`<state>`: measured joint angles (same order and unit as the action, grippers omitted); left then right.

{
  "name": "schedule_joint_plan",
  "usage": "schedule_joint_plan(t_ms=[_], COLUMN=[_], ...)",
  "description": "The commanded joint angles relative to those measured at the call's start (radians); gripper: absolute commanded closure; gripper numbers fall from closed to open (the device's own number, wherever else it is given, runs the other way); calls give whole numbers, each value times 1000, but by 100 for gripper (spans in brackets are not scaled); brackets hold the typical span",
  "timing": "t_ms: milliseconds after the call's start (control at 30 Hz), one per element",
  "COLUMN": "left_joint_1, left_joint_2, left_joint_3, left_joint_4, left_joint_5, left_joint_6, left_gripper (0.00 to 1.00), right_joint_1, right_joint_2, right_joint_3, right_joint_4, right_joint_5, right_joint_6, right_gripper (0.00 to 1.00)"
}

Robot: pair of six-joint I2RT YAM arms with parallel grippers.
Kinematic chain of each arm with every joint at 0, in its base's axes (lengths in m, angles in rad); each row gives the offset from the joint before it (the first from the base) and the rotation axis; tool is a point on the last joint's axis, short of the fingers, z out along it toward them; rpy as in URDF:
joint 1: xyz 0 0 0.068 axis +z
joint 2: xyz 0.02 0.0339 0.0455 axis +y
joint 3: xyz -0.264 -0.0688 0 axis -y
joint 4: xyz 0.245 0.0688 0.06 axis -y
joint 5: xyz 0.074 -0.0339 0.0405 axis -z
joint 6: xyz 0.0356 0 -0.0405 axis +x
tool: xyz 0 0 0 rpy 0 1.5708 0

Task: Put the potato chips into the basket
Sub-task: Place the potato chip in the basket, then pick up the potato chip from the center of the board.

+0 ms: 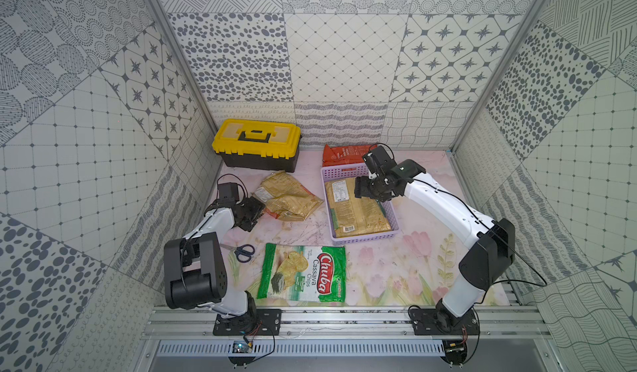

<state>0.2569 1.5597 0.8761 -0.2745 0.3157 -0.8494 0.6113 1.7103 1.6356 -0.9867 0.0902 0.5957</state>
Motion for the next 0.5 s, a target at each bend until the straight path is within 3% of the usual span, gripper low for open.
schedule_joint_plan(t_ms=[0, 133, 400, 467], left_joint_1=[15, 16, 15, 13], left_joint_2=[72, 115, 177, 190], left_joint_3=[24, 27, 47, 53], left_joint_4=[113, 151, 174, 186], left_joint_5=[79, 110, 167, 186], left_joint_6=[-103, -116, -119, -121], left_gripper=[32, 41, 43, 50], right_joint_1=[4, 4, 4, 4], right_joint_2=[-12, -21, -26, -25], right_joint_3=[-16, -39, -70, -71], right_joint_4=[13, 14, 24, 25], right_joint_5=[-1, -1, -4, -7], right_joint_6=[4, 4, 12, 13], right_gripper=[23, 23, 23, 23])
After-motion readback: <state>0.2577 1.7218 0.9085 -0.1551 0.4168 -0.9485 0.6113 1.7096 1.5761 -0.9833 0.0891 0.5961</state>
